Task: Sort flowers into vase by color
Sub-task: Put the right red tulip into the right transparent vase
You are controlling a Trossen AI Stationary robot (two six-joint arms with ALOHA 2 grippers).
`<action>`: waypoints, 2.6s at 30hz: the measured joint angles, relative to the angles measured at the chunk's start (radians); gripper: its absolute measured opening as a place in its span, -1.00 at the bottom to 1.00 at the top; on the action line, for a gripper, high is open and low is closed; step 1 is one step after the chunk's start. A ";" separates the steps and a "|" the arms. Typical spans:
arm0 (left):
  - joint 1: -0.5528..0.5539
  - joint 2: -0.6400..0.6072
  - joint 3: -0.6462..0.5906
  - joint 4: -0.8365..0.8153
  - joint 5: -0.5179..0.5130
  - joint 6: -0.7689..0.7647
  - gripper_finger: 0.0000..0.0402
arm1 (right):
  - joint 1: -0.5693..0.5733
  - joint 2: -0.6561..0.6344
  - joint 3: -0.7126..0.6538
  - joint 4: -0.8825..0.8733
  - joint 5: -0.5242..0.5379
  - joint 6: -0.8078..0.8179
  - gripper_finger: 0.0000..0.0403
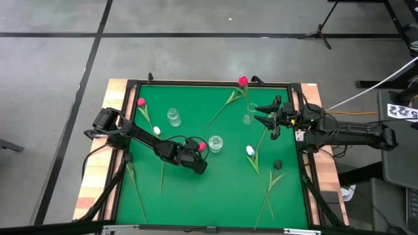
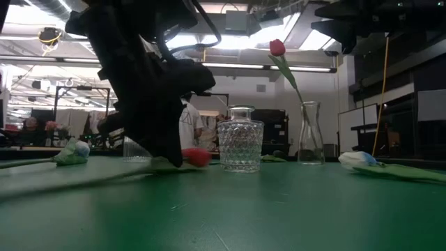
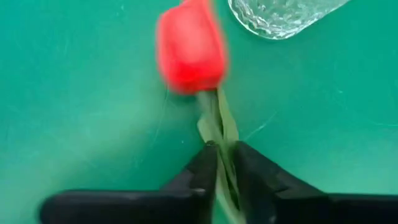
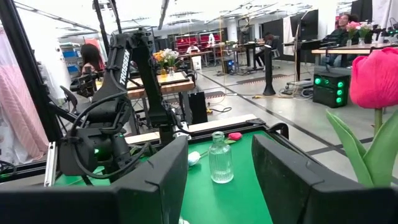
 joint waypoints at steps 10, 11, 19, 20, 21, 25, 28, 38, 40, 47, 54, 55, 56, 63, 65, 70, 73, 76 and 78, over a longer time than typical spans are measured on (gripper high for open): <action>-0.002 -0.101 0.000 -0.008 -0.001 0.009 -0.95 | 0.000 0.000 0.000 0.000 0.000 -0.001 -0.12; -0.001 -0.119 0.000 -0.008 -0.005 0.011 -0.97 | 0.000 0.000 0.000 0.000 0.000 -0.001 -0.12; 0.003 -0.276 0.000 -0.084 -0.121 -0.008 -0.96 | 0.000 0.000 0.000 0.000 0.000 -0.004 -0.12; 0.005 -0.298 0.000 -0.089 -0.135 -0.008 -0.97 | 0.000 0.000 0.000 0.000 0.000 -0.004 -0.12; 0.006 -0.319 0.000 -0.101 -0.149 -0.007 -0.98 | 0.000 0.000 0.000 0.000 0.000 -0.005 -0.12; 0.010 -0.402 0.000 -0.115 -0.236 0.001 -0.97 | 0.000 0.000 0.000 0.000 -0.001 -0.005 -0.12; 0.010 -0.455 0.000 -0.060 -0.329 0.076 -0.97 | 0.000 0.000 0.000 0.004 -0.005 -0.006 -0.12; 0.062 -0.524 0.000 0.450 -0.424 0.578 -0.96 | 0.000 0.000 0.000 0.237 -0.140 -0.078 -0.12; 0.075 -0.525 0.000 0.543 -0.423 0.666 -0.97 | 0.000 0.002 0.008 0.236 -0.154 -0.080 -0.12; 0.117 -0.525 0.000 0.723 -0.419 0.861 -0.97 | 0.000 0.138 0.109 0.234 -0.185 -0.142 -0.12; 0.170 -0.525 0.000 0.771 -0.369 0.892 -0.97 | 0.000 0.392 0.304 0.203 -0.249 -0.315 -0.12; 0.177 -0.525 0.000 0.775 -0.365 0.899 -0.97 | 0.000 0.423 0.333 0.176 -0.252 -0.339 -0.12; 0.182 -0.525 0.000 0.787 -0.364 0.911 -0.97 | 0.000 0.450 0.363 0.147 -0.255 -0.359 -0.12; 0.185 -0.525 0.000 0.927 -0.327 1.111 -0.94 | -0.001 0.563 0.498 0.003 -0.274 -0.345 0.04; 0.192 -0.525 0.000 0.956 -0.280 1.165 -0.93 | -0.001 0.590 0.521 0.009 -0.273 -0.321 0.13; 0.216 -0.525 0.000 0.980 -0.207 1.197 -0.93 | -0.001 0.671 0.586 0.009 -0.265 -0.312 0.29; 0.230 -0.524 0.000 0.979 -0.167 1.184 -0.93 | -0.001 0.720 0.639 0.009 -0.265 -0.316 0.31; 0.247 -0.524 0.000 0.980 -0.125 1.179 -0.93 | -0.001 0.763 0.692 0.011 -0.265 -0.319 0.30; 0.256 -0.524 0.000 0.980 -0.117 1.179 -0.93 | -0.001 0.784 0.717 0.010 -0.265 -0.319 0.29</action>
